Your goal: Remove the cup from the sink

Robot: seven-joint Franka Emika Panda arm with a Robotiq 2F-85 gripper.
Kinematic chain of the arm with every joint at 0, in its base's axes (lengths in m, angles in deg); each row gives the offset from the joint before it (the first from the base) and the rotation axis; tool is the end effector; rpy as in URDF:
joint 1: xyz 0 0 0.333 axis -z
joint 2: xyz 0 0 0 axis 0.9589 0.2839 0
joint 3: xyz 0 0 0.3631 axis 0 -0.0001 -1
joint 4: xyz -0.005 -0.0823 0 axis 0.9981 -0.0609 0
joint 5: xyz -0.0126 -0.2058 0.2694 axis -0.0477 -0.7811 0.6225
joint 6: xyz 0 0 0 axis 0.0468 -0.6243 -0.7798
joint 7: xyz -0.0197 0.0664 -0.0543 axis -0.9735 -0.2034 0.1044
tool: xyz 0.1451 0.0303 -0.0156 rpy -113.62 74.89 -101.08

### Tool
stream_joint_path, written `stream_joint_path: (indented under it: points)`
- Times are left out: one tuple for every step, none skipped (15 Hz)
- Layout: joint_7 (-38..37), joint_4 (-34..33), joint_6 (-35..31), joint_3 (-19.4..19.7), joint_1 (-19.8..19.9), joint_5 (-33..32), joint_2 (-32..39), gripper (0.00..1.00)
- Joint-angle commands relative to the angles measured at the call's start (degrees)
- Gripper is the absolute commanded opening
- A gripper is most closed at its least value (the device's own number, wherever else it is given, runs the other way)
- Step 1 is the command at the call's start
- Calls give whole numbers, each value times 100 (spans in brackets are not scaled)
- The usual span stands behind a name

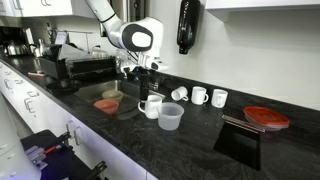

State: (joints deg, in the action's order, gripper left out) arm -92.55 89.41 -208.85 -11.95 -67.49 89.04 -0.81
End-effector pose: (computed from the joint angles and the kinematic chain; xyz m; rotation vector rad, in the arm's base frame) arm 0.4129 -0.1003 0.3408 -2.8757 1.1600 0.1585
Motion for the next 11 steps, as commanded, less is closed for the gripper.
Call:
stream_joint_path:
  points:
    - [-29, 46, 163, -109, -9, -222, -203, 100]
    - [-16, 58, 140, -152, -38, -272, -245, 100]
    - [207, 40, 310, -214, -87, -215, -303, 100]
    - [534, 55, 346, -281, -149, 6, -380, 100]
    - [151, 0, 163, -259, -84, -114, -188, 100]
    - [243, 2, 232, -314, -131, -88, -251, 100]
    - [277, 11, 260, -342, -152, -86, -302, 100]
    - [314, 24, 264, -340, -148, -86, -325, 100]
    - [358, 32, 264, -325, -138, -86, -327, 100]
    - [381, 37, 264, -320, -134, -86, -327, 100]
    - [382, 38, 264, -319, -134, -86, -327, 100]
